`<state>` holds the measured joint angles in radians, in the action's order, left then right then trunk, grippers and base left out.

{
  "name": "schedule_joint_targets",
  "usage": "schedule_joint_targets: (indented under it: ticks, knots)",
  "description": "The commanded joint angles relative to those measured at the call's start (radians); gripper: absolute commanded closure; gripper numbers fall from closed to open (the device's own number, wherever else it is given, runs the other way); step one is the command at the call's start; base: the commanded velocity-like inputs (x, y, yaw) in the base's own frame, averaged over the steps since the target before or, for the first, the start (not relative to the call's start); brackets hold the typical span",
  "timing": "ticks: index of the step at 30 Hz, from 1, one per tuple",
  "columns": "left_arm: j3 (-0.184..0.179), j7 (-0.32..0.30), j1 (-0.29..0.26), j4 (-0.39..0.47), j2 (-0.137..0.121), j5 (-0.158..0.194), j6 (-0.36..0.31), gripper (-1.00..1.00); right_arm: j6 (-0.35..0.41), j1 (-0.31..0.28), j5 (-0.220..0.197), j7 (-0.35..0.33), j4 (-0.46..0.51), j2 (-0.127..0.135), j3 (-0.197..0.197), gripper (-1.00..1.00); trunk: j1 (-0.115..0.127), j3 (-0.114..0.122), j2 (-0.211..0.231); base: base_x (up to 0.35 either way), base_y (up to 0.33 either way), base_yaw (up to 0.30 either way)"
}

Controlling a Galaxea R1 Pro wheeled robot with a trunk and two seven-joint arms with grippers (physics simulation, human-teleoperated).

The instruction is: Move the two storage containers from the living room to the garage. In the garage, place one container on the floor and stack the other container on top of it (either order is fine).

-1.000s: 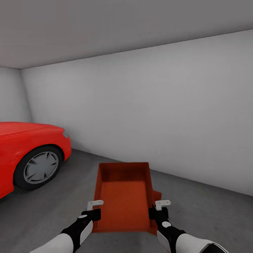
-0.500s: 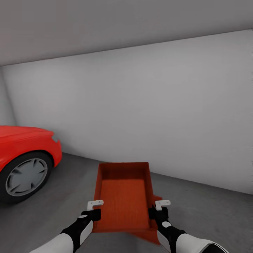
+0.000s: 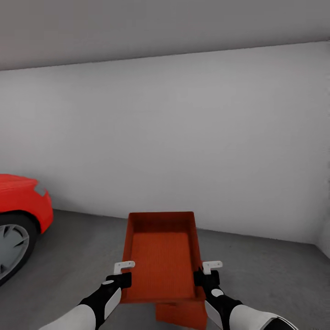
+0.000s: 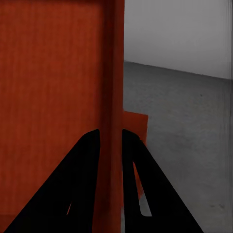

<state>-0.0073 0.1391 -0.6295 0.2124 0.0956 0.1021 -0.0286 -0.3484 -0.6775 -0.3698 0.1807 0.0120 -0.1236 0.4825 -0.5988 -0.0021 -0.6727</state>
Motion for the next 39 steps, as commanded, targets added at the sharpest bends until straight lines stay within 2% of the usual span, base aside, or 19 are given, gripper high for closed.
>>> schedule_joint_targets:
  ticks: [1,28,34,39]
  knots:
    - [0.011,0.010,0.001,0.005,-0.007,-0.006,-0.004,1.00,0.003,0.000,0.009,-0.001,0.000,-0.001,-0.061,1.00,-0.001,0.000,0.000,0.302,0.216,-0.286]
    - [0.011,0.011,0.001,0.007,-0.007,-0.006,-0.003,1.00,0.003,0.000,0.009,-0.001,0.000,-0.001,-0.061,1.00,-0.001,0.000,0.000,0.296,0.213,-0.286]
    - [0.011,0.011,0.001,0.007,-0.008,-0.004,-0.003,1.00,0.003,0.000,0.009,-0.001,0.000,-0.001,-0.061,1.00,-0.001,0.000,0.000,0.070,0.046,-0.280]
    - [0.012,0.011,0.001,0.007,-0.008,-0.003,-0.003,1.00,0.003,0.000,0.009,-0.001,0.000,-0.002,-0.061,1.00,-0.001,0.000,0.000,0.007,0.004,-0.083]
